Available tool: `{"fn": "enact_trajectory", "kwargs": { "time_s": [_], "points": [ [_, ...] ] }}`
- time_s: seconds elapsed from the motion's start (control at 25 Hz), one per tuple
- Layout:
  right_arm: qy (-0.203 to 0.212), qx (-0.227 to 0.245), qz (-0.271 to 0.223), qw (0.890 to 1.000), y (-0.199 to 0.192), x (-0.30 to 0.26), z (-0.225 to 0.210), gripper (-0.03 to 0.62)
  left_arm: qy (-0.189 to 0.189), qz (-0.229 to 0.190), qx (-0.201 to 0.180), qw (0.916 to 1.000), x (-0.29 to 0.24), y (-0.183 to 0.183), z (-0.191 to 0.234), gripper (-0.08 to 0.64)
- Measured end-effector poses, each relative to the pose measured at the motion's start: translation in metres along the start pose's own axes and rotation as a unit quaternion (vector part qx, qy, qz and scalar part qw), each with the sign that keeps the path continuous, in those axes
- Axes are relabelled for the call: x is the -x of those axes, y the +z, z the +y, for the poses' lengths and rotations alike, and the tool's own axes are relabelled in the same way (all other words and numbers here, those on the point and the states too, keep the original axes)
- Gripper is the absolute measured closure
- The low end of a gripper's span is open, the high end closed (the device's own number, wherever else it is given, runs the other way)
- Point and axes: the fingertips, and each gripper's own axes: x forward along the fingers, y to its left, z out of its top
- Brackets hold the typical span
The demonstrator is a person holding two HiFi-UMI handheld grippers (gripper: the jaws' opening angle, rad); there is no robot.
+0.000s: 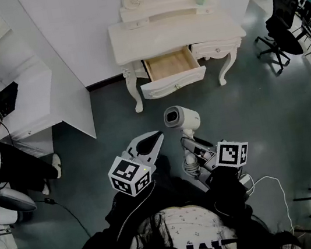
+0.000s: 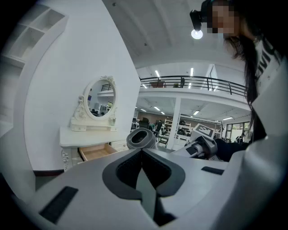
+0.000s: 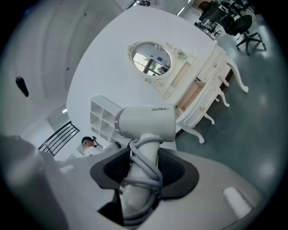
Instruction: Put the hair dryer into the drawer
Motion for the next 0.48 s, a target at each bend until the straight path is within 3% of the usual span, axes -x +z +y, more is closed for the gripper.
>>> {"fn": "enact_trajectory", "kwargs": {
  "time_s": [0.48],
  "points": [
    [-0.002, -0.003, 0.004, 1.000, 0.0047, -0.0062, -0.0041, 0.387, 0.004, 0.005, 0.007, 1.0000, -0.0033, -0.0030, 0.0070, 0.560]
  ]
}}
